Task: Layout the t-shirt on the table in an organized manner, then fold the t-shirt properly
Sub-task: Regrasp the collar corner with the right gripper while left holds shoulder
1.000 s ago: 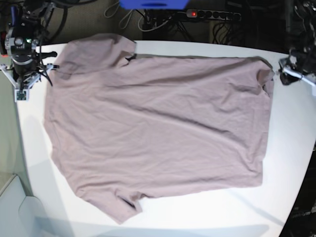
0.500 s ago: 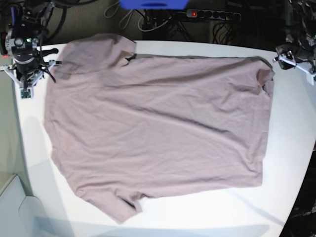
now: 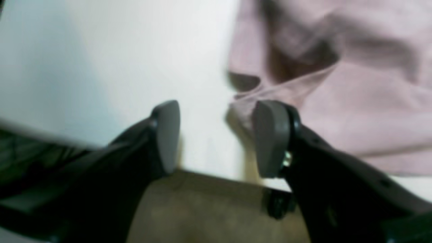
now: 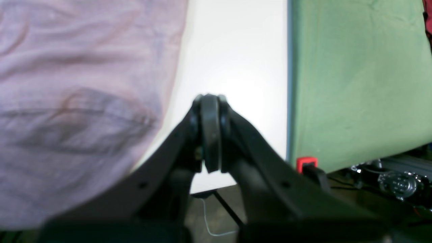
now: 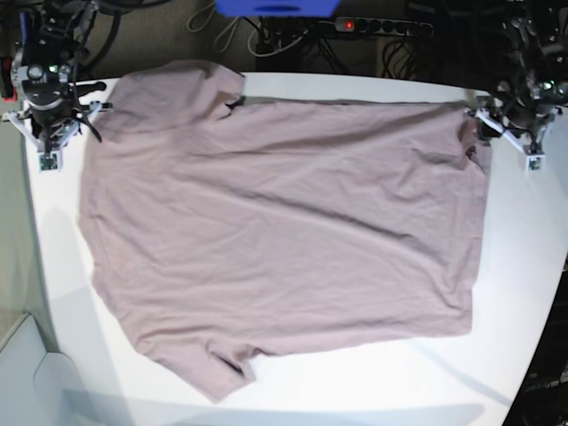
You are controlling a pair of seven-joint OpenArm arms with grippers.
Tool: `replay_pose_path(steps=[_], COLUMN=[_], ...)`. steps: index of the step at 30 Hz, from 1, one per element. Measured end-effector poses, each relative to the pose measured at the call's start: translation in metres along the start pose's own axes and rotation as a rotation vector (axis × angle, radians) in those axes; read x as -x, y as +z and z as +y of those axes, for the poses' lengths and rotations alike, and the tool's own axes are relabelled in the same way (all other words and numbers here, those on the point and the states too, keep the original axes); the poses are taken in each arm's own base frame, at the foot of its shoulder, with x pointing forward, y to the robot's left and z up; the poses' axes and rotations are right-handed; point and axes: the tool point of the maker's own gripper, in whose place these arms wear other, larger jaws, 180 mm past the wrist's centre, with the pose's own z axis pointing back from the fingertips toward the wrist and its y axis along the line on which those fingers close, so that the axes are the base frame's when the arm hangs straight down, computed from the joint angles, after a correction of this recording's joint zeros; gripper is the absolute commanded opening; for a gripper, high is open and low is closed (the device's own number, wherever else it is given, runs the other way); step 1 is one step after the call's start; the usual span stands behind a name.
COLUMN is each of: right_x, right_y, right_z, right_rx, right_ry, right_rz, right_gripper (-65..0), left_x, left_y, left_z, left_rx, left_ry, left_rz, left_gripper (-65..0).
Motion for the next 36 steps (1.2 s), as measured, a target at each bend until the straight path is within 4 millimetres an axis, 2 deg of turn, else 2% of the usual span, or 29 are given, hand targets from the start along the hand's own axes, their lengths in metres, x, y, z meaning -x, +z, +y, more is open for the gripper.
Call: replay_pose_path(steps=[3,9,10,13,14,20,22,24,27,30,36], right_x=[0.002,0.002,0.002,0.002,0.002,0.001,0.004,0.012,0.018,0.016,0.033], right_y=[0.000,0.000,0.000,0.000,0.000,0.001,0.002,0.003,0.005,0.007,0.009], right_z=[0.001,0.000,0.000,0.000,0.000,0.001,0.006,0.017,0.038,0.048,0.049], right_rx=[-0.001,0.000,-0.001,0.000,0.000,-0.002,-0.022,-0.060,-0.145,-0.175,-0.184], right_ry=[0.000,-0.001,-0.001,0.000,0.000,0.003,0.023,0.038,0.095,0.095,0.107], right_rz=[0.007,0.004,0.005,0.005,0.005,0.003,0.004,0.028,0.038,0.027,0.109], right_gripper=[-65.0,-65.0,-65.0,-65.0,-65.0,-65.0,-65.0,-65.0,-65.0,-65.0,-65.0], left_x=[0.009,0.002,0.001,0.002,0.005,0.008,0.006,0.000,-0.012,-0.020,-0.050], left_y=[-0.005,-0.011,-0.011,-0.014,-0.016,-0.017,-0.014,-0.009,-0.002,0.005,0.032], left_z=[-0.003,-0.014,-0.013,-0.011,-0.011,-0.011,-0.011,-0.012,-0.015,-0.017,-0.025], left_rx=[0.003,0.032,0.028,0.029,0.030,0.033,0.032,0.029,0.029,0.025,0.018], left_ry=[-0.007,-0.014,-0.013,-0.004,0.002,0.006,0.002,-0.008,-0.025,-0.044,-0.068], left_rz=[0.038,0.023,0.024,0.030,0.038,0.047,0.041,0.024,-0.014,-0.042,-0.162], left_gripper=[-30.7,-31.8,-34.8,-52.2,-54.7,-55.7,-58.4,-65.0,-64.3,-65.0,-65.0])
